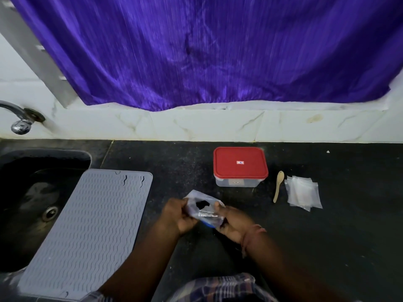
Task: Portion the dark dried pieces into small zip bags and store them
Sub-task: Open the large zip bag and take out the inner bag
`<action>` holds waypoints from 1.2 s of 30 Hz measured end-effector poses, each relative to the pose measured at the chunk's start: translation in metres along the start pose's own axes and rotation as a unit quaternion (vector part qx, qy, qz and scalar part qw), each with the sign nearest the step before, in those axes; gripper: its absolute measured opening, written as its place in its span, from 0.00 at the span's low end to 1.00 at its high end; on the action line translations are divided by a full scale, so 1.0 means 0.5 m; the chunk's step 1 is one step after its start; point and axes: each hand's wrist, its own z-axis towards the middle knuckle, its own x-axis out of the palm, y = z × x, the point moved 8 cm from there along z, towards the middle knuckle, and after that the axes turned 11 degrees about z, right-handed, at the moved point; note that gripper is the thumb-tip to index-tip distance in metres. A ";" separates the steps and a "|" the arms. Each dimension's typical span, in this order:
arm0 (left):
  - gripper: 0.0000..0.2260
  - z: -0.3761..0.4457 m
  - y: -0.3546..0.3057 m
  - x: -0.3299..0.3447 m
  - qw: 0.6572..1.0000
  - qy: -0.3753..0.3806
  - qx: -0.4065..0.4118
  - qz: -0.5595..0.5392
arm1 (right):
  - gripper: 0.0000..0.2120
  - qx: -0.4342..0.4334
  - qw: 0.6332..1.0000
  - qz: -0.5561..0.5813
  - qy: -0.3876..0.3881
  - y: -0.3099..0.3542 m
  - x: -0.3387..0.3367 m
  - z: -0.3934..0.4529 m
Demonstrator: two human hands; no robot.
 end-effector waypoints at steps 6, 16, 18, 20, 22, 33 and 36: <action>0.16 -0.017 -0.010 -0.025 0.991 -0.067 0.095 0.060 | 0.07 0.104 0.993 0.053 -0.016 0.024 0.029 -0.041; 0.18 -0.058 -0.016 0.042 0.971 0.110 0.168 0.130 | 0.13 0.045 0.990 0.004 -0.135 0.066 -0.018 -0.048; 0.17 -0.073 -0.021 0.053 0.973 0.101 0.173 0.114 | 0.19 0.022 0.985 -0.071 -0.153 0.063 -0.017 -0.050; 0.18 -0.095 -0.025 0.076 0.964 0.097 0.194 0.155 | 0.19 -0.014 0.982 -0.122 -0.143 0.065 -0.003 -0.041; 0.19 -0.120 -0.018 0.091 0.962 0.077 0.188 0.183 | 0.18 -0.021 0.982 -0.138 -0.129 0.065 0.014 -0.036; 0.18 -0.050 -0.023 0.019 0.883 -0.068 0.174 0.431 | 0.12 -0.078 0.958 -0.245 -0.128 0.107 0.015 -0.014; 0.17 -0.069 -0.051 0.057 0.820 -0.051 0.237 0.518 | 0.12 -0.090 0.972 -0.199 -0.084 0.105 0.028 -0.013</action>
